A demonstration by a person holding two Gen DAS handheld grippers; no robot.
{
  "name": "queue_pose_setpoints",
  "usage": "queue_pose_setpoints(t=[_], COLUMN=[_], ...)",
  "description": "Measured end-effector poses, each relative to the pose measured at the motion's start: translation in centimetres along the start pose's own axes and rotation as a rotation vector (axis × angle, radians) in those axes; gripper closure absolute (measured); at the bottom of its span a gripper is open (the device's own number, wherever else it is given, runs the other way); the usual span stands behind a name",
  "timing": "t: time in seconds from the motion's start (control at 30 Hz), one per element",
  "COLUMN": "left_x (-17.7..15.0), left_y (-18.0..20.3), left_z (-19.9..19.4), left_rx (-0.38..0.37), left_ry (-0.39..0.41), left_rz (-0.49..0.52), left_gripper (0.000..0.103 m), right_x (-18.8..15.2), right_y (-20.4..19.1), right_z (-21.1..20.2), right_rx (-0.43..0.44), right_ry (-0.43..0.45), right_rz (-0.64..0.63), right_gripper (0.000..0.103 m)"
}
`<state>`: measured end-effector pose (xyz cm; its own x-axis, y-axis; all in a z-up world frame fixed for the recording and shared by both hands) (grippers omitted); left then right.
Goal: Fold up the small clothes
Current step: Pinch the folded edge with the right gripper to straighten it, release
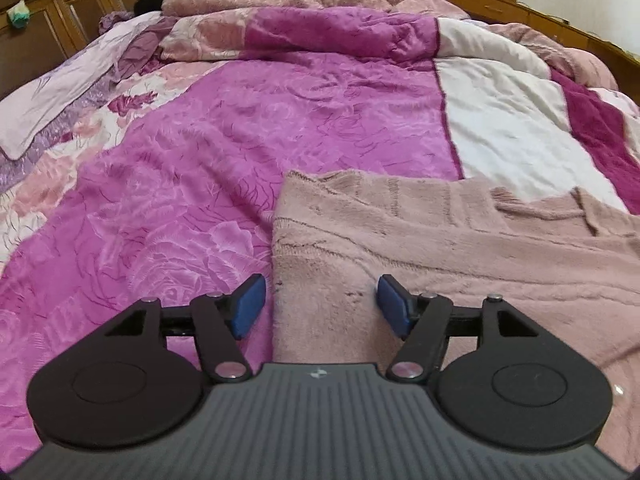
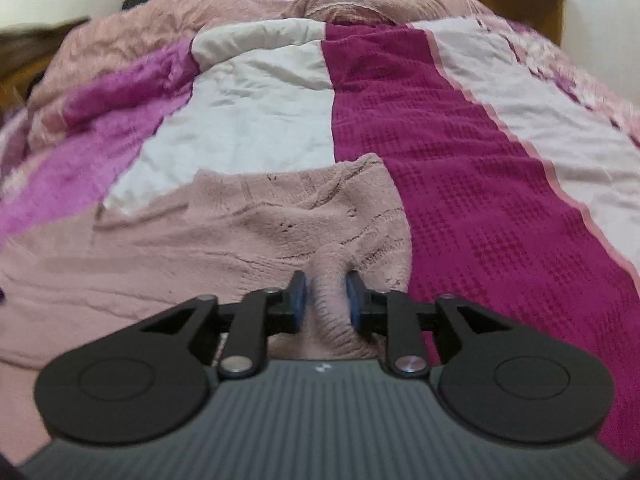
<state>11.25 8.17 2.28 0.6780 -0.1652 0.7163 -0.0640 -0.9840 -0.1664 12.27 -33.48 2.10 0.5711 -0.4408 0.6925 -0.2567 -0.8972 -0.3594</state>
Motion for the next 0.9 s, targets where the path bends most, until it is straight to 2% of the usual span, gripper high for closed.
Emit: queue_pose_setpoints(t=[0.1, 0.17, 0.43, 0.6, 0.7, 0.9], left_x=[-0.1, -0.5, -3.3, -4.4, -5.2, -7.6], left_y=[-0.3, -0.6, -1.4, -1.9, -2.4, -3.9], left_z=[-2.3, -4.1, -10.7, -15.1, -17.1, -21.1], left_rx=[-0.019, -0.033, -0.137, -0.172, -0.161, -0.088], left_ry=[0.003, -0.001, -0.039, -0.024, -0.041, -0.055], left_rz=[0.039, 0.063, 0.101, 0.115, 0.121, 0.194], left_gripper=[0.033, 0.033, 0.033, 0.033, 0.033, 0.033], right_x=[0.4, 0.4, -0.6, -1.4, -2.1, -3.9], right_y=[0.5, 0.4, -0.8, -0.4, 0.1, 1.0], right_z=[-2.0, -3.6, -10.0, -13.7, -15.2, -17.4], right_rx=[0.048, 0.09, 0.189, 0.207, 0.204, 0.209], right_ry=[-0.003, -0.007, -0.034, -0.031, -0.028, -0.022], right_rz=[0.089, 0.099, -0.011, -0.069, -0.105, -0.139], right_gripper=[0.068, 0.068, 0.068, 0.066, 0.057, 0.055])
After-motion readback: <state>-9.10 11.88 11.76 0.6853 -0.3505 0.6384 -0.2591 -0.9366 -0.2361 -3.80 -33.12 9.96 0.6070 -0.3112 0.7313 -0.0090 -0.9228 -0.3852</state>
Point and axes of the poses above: each gripper's, at about its wrist camera, not at the fingertips, and z roughly the way its jaws point, y to its right, x to its top, the point moved 5 cm from there along z, roughly the way its jaws point, and after that the axes turned 15 degrees about z, right-handed, at the moved point
